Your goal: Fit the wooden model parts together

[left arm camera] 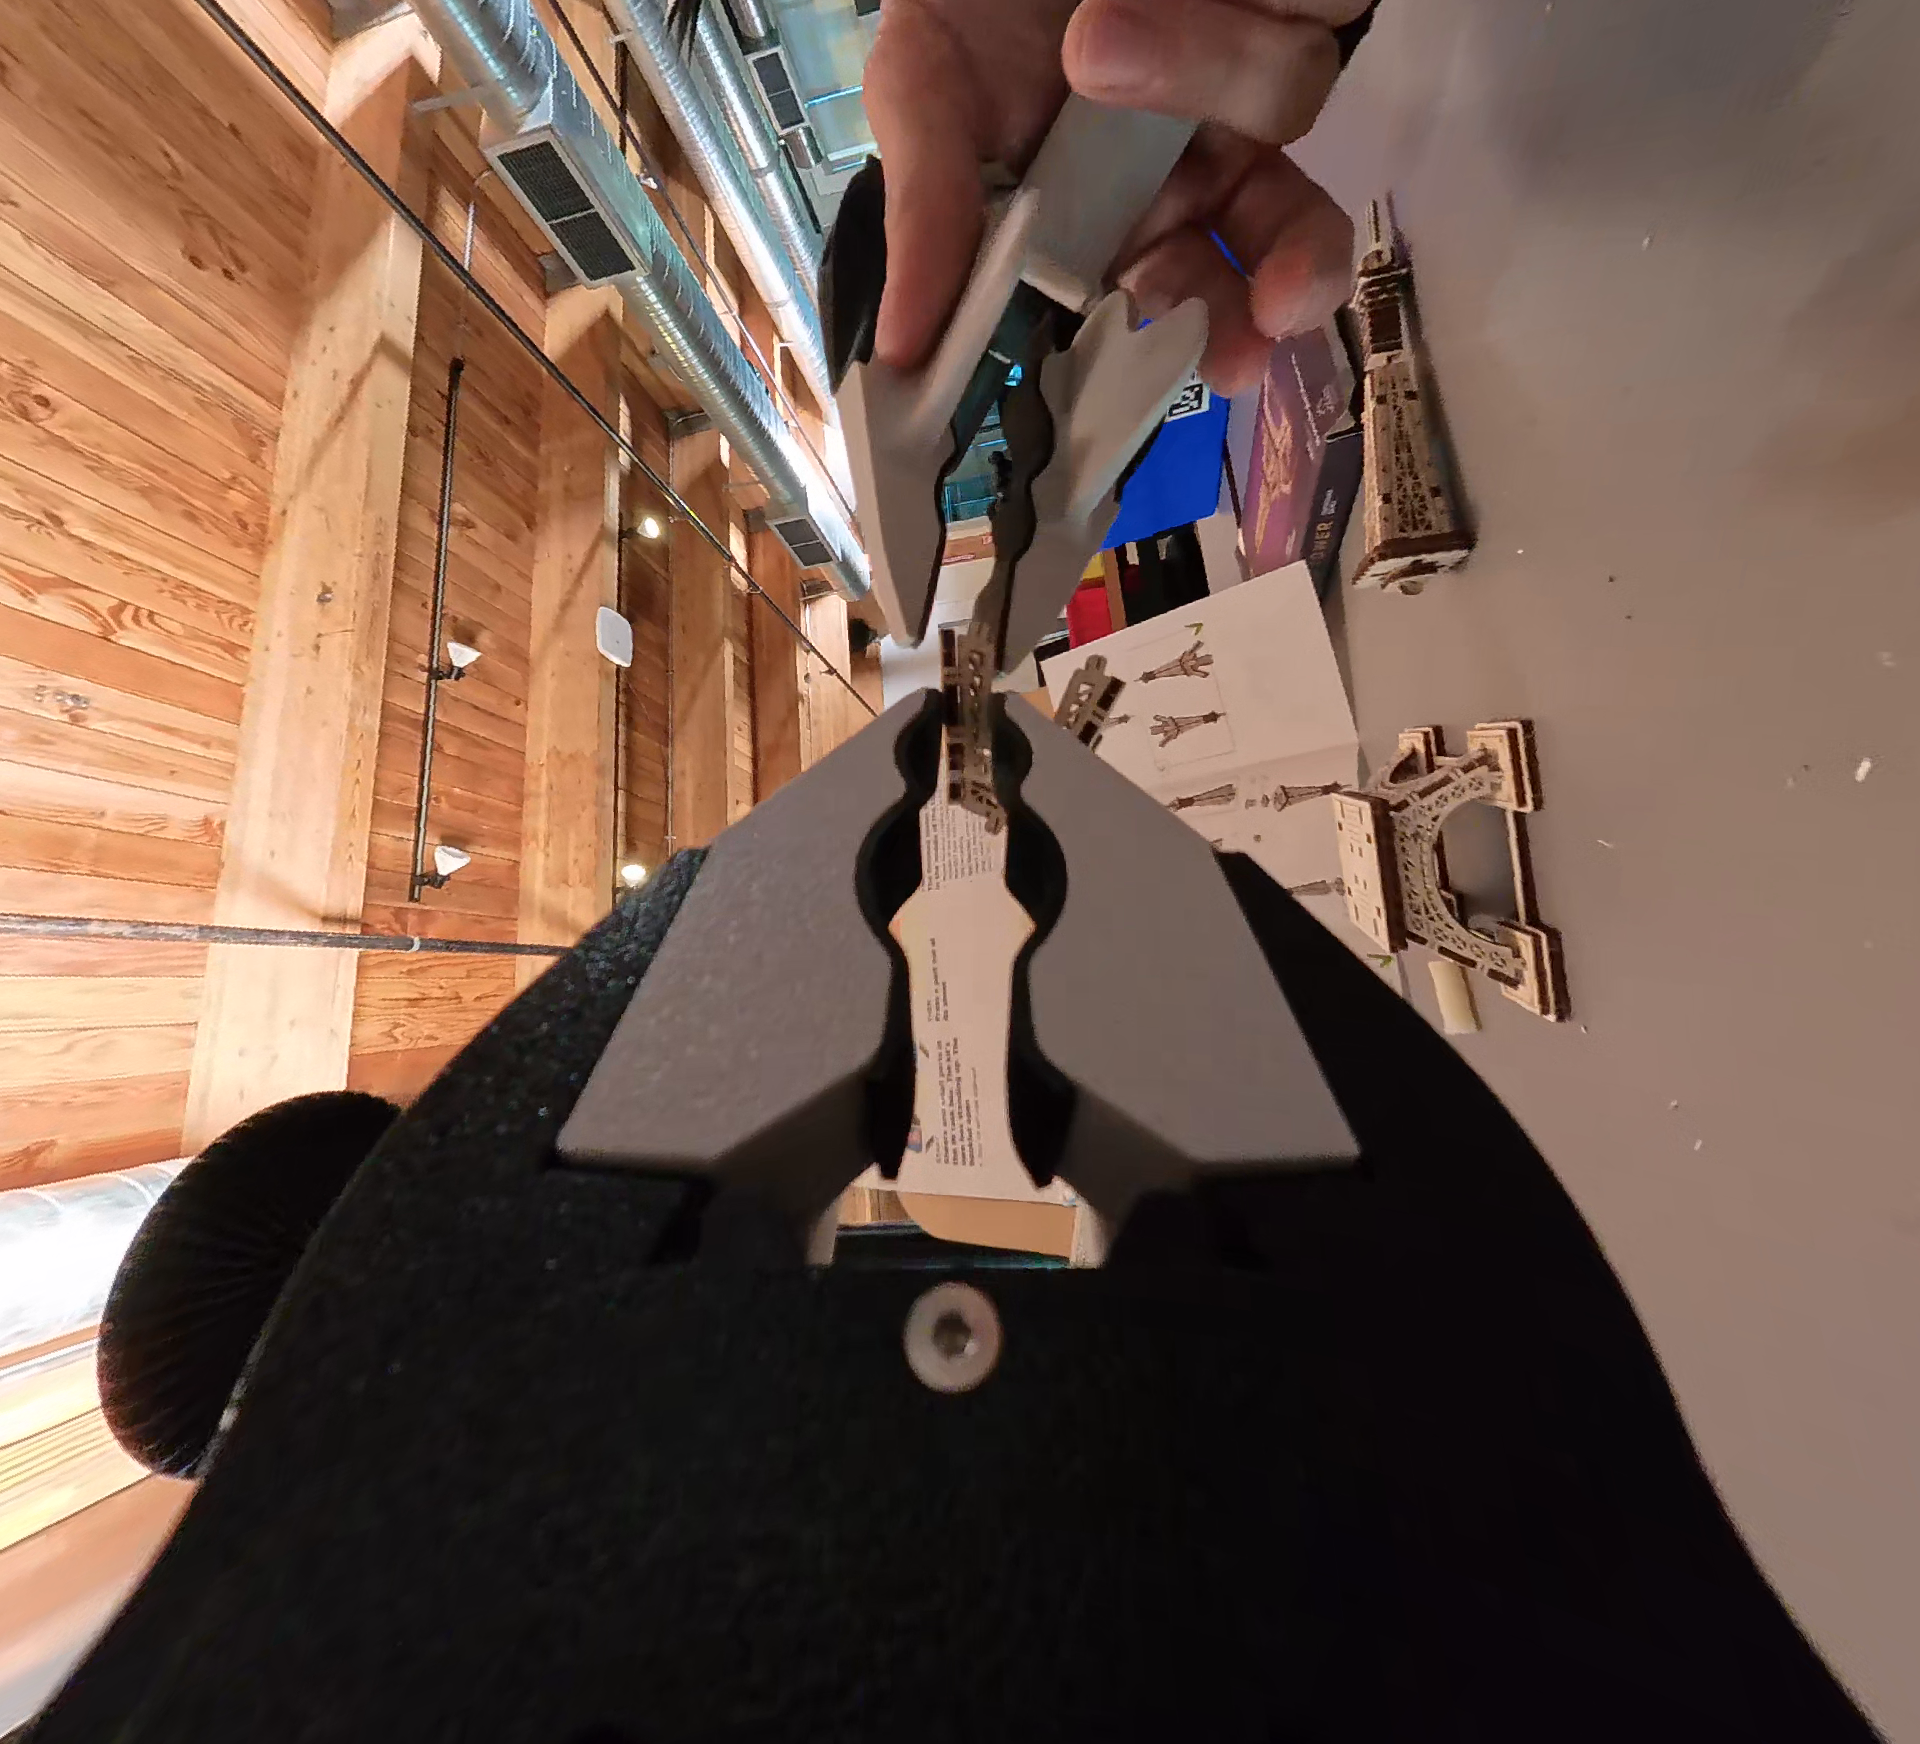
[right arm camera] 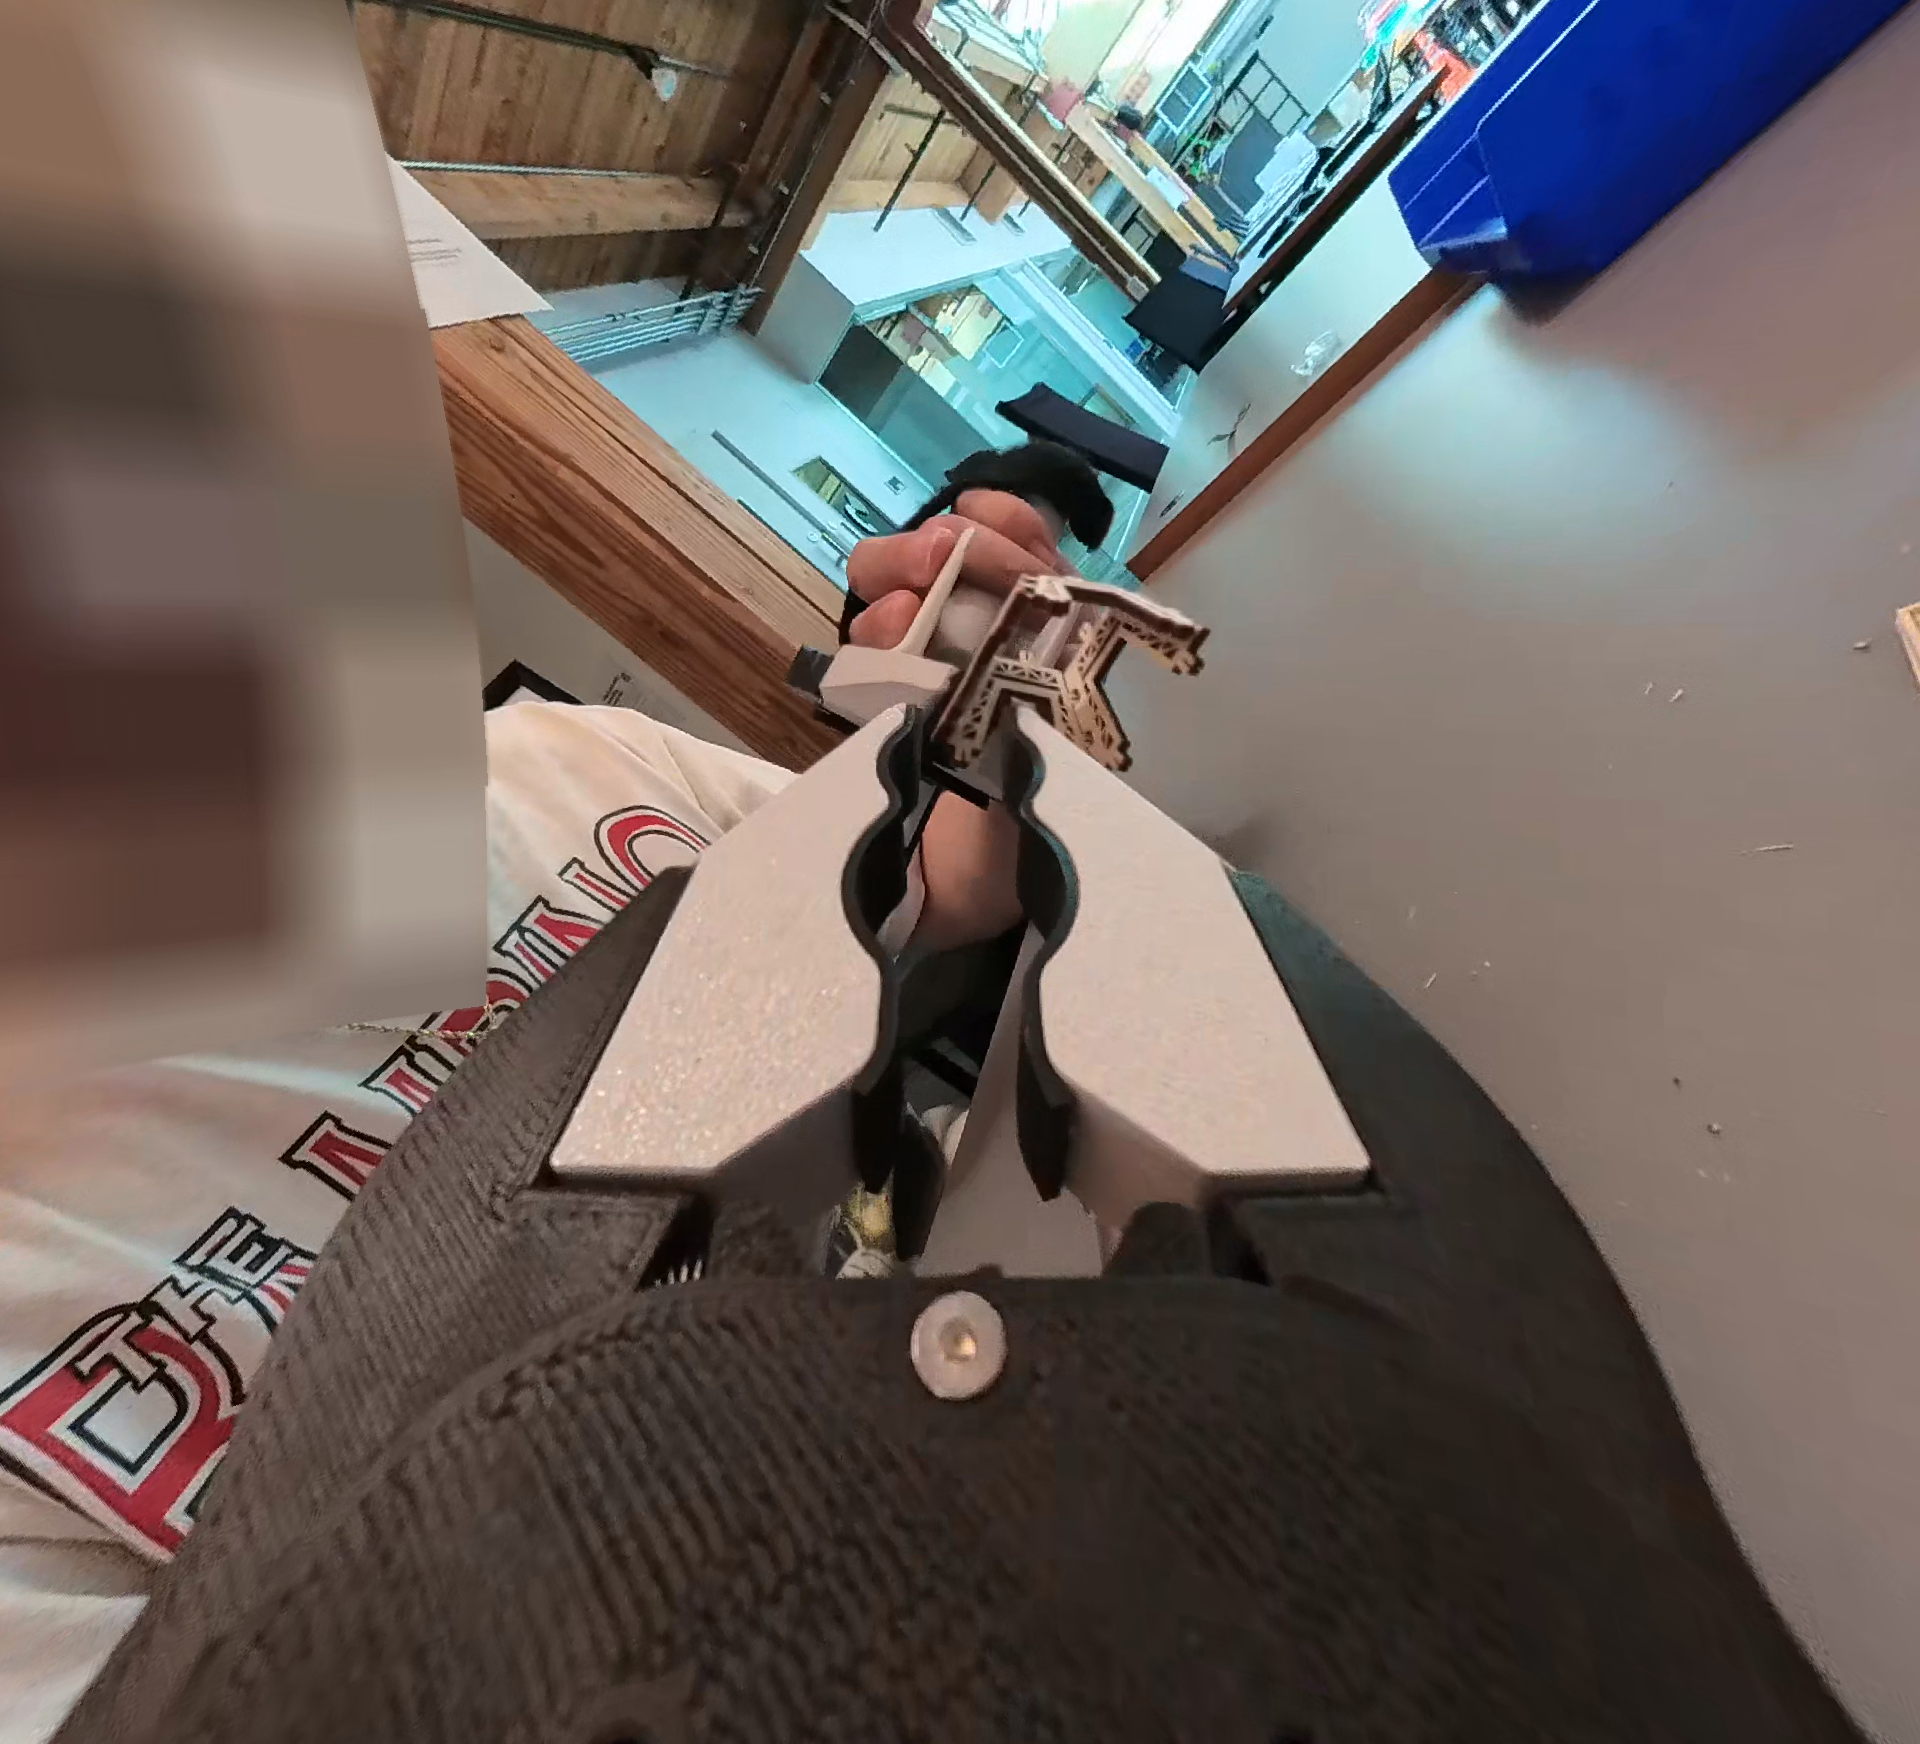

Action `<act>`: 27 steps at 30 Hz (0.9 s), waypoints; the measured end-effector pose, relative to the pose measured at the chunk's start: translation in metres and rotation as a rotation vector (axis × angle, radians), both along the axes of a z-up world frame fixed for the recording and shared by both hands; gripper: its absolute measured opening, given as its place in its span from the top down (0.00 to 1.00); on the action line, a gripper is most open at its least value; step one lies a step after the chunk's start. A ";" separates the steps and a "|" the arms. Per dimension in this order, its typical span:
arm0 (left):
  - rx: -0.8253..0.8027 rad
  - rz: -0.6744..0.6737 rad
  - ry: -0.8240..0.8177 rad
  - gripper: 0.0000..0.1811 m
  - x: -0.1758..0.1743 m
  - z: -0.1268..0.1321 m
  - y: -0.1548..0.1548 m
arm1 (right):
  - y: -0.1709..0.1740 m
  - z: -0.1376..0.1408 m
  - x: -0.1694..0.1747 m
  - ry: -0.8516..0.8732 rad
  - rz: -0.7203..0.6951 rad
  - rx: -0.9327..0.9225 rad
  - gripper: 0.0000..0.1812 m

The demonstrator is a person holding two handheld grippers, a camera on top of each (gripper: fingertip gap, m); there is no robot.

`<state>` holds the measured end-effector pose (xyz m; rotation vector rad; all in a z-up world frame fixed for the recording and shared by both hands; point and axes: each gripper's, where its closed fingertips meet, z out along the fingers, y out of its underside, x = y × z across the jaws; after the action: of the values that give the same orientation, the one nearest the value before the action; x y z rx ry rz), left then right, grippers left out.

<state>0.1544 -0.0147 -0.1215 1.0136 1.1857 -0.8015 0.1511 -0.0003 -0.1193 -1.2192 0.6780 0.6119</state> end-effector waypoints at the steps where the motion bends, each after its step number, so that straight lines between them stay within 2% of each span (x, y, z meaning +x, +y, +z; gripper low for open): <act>1: 0.005 -0.001 -0.004 0.97 0.000 -0.001 -0.001 | 0.001 0.001 -0.001 -0.003 0.003 0.002 0.95; 2: 0.009 0.000 -0.004 0.96 -0.001 -0.002 -0.001 | 0.001 0.000 -0.001 -0.003 0.004 -0.006 0.98; 11: 0.039 0.015 0.031 0.96 0.005 -0.008 0.001 | 0.004 -0.006 0.005 0.013 -0.022 -0.032 0.98; 15: 0.020 0.027 0.103 0.97 0.013 -0.009 0.004 | 0.005 -0.009 0.016 -0.017 -0.097 -0.024 0.99; 19: -0.109 -0.030 0.425 0.88 0.021 0.000 0.006 | -0.012 -0.002 0.035 -0.017 -0.258 0.061 1.00; 21: -0.174 -0.038 0.697 0.91 0.030 0.001 0.006 | -0.022 0.010 0.037 -0.062 -0.337 0.154 1.00; 23: -0.244 -0.103 0.994 1.00 0.029 0.006 0.003 | -0.031 0.018 0.038 -0.052 -0.415 0.261 1.00; 25: -0.350 -0.173 1.251 1.00 0.030 0.017 0.002 | -0.029 0.017 0.036 -0.036 -0.426 0.322 1.00; 27: -0.392 -0.181 1.433 1.00 0.035 0.017 0.001 | -0.024 0.014 0.039 -0.007 -0.460 0.348 1.00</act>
<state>0.1891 -0.0138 -0.1040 0.0720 1.9732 -1.9550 0.1900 -0.0241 -0.1056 -0.7088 0.7780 0.3204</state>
